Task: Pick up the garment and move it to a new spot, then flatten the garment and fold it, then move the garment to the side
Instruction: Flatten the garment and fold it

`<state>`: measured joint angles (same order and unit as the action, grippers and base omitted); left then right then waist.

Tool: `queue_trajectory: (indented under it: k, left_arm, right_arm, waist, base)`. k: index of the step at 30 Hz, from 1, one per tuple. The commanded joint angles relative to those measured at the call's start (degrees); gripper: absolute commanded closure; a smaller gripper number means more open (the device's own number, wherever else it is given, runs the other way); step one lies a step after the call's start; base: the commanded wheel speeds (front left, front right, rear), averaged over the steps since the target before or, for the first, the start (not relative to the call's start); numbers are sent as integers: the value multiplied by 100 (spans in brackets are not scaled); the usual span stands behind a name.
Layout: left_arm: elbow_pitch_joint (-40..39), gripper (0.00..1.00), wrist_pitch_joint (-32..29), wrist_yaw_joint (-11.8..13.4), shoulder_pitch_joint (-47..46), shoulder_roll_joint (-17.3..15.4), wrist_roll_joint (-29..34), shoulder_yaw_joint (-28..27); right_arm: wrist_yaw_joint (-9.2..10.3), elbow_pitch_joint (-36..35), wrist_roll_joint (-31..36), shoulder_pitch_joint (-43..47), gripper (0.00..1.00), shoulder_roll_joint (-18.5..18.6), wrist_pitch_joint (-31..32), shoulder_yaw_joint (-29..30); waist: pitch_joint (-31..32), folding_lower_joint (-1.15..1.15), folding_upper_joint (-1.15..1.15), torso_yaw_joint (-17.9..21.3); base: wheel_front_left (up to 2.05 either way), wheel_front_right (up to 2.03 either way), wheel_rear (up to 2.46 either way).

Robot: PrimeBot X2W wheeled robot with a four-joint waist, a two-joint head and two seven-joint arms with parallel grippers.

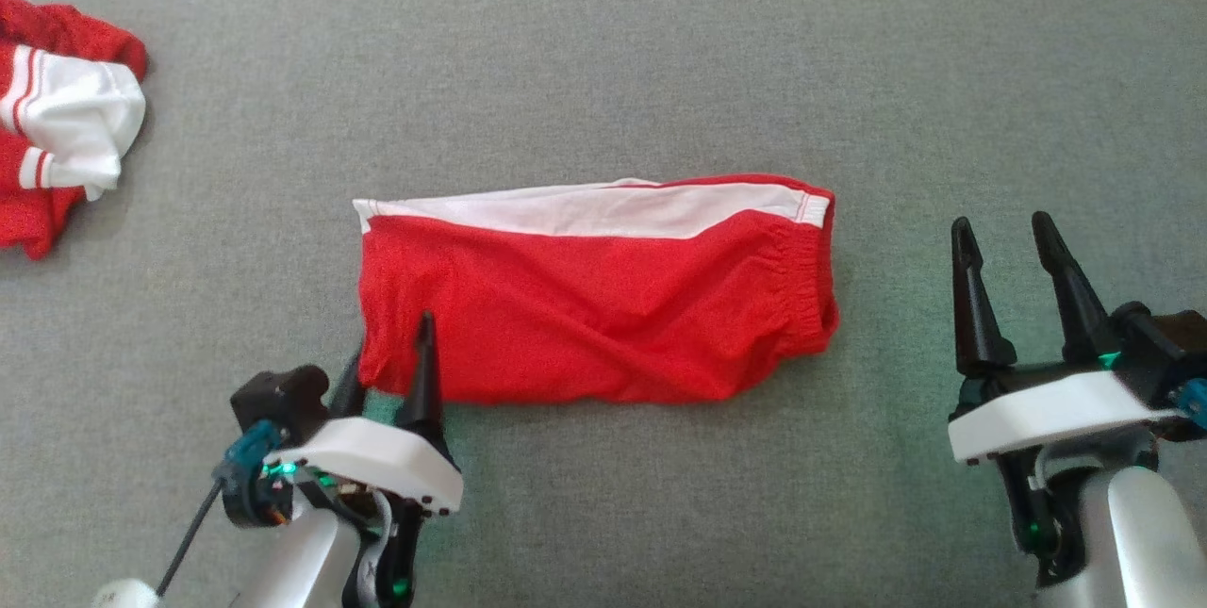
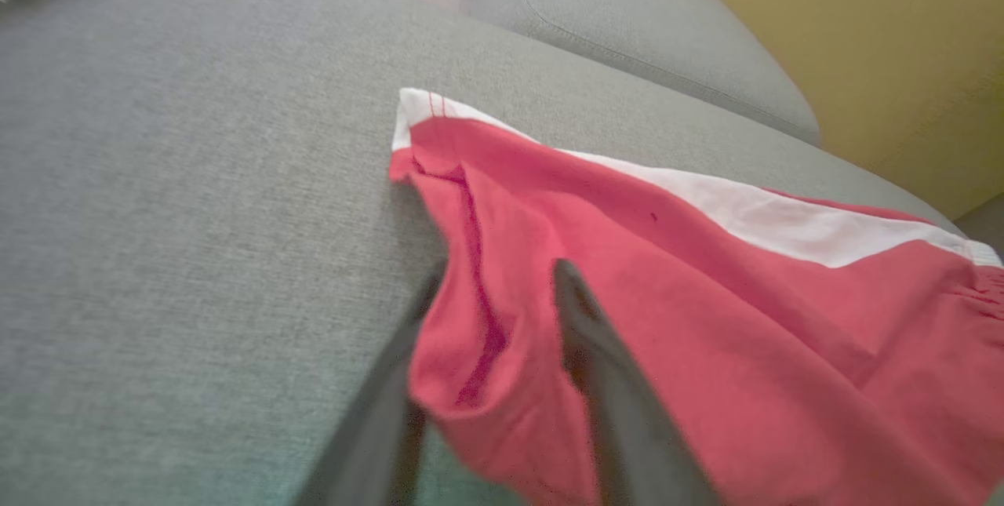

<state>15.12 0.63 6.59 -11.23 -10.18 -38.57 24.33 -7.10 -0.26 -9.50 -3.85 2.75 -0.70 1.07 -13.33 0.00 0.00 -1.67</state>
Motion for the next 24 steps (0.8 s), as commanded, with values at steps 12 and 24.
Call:
queue_trajectory:
  k: [12, 24]
  left_arm:
    - [-162, 0, 1120, -100, -170, -355, 760, 6]
    - [-709, 0, 1165, 206, 525, -497, 820, 25]
  right_arm:
    - [-39, -83, 20, 313, 0, 13, 113, -38]
    - [-39, 238, -77, 510, 0, 13, 297, -184]
  waist:
    - [629, 0, 0, -223]
    - [1093, 0, 0, -705]
  base:
    - [0, 0, 0]
    - [0, 0, 0]
